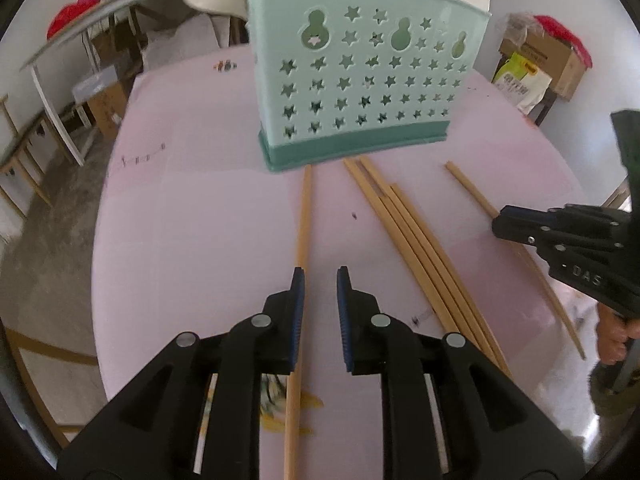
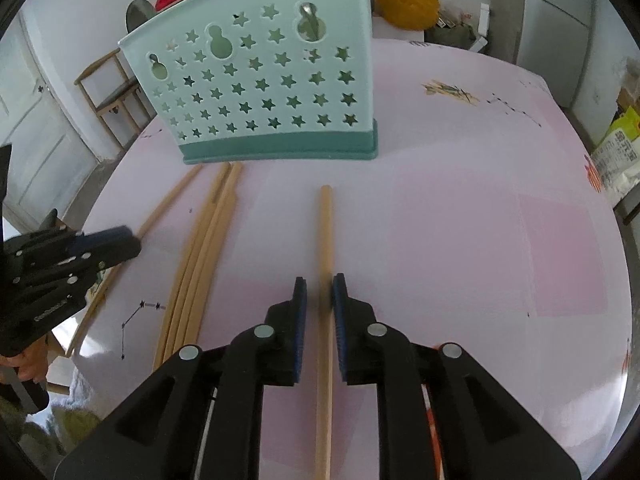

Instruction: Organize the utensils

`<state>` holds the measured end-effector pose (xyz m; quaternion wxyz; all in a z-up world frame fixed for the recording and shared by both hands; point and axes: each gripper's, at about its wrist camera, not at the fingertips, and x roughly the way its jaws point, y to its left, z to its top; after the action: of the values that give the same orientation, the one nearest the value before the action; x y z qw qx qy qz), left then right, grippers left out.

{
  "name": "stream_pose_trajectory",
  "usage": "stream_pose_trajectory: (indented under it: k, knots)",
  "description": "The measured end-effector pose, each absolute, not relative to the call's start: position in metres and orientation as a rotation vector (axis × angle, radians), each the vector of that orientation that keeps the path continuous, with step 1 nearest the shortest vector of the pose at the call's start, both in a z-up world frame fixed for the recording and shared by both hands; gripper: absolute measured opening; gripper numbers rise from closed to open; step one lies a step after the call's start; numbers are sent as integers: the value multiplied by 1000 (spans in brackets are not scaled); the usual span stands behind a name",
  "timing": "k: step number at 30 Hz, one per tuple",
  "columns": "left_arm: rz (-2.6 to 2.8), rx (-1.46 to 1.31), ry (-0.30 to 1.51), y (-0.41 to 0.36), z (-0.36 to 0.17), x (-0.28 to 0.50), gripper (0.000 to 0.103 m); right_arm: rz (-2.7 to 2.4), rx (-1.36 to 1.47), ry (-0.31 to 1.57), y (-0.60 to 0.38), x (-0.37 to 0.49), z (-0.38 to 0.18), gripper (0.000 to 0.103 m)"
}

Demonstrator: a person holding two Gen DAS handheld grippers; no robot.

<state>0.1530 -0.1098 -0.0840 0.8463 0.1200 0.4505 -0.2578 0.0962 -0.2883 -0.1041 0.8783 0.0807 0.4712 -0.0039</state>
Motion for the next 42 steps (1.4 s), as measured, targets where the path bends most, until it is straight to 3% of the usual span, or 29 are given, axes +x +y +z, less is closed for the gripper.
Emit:
stream_pose_trajectory:
  k: [11, 15, 24, 42]
  knots:
    - [-506, 271, 956, -113, -88, 171, 15, -19, 153, 982, -286, 105, -103, 14]
    - [-491, 260, 952, -108, -90, 173, 6, -29, 138, 983, -285, 106, -104, 10]
    - [-470, 140, 1022, -81, -91, 172, 5, -33, 151, 1013, -285, 99, -103, 7]
    - [-441, 114, 1019, -76, -94, 163, 5, -6, 93, 1058, -279, 111, -100, 14]
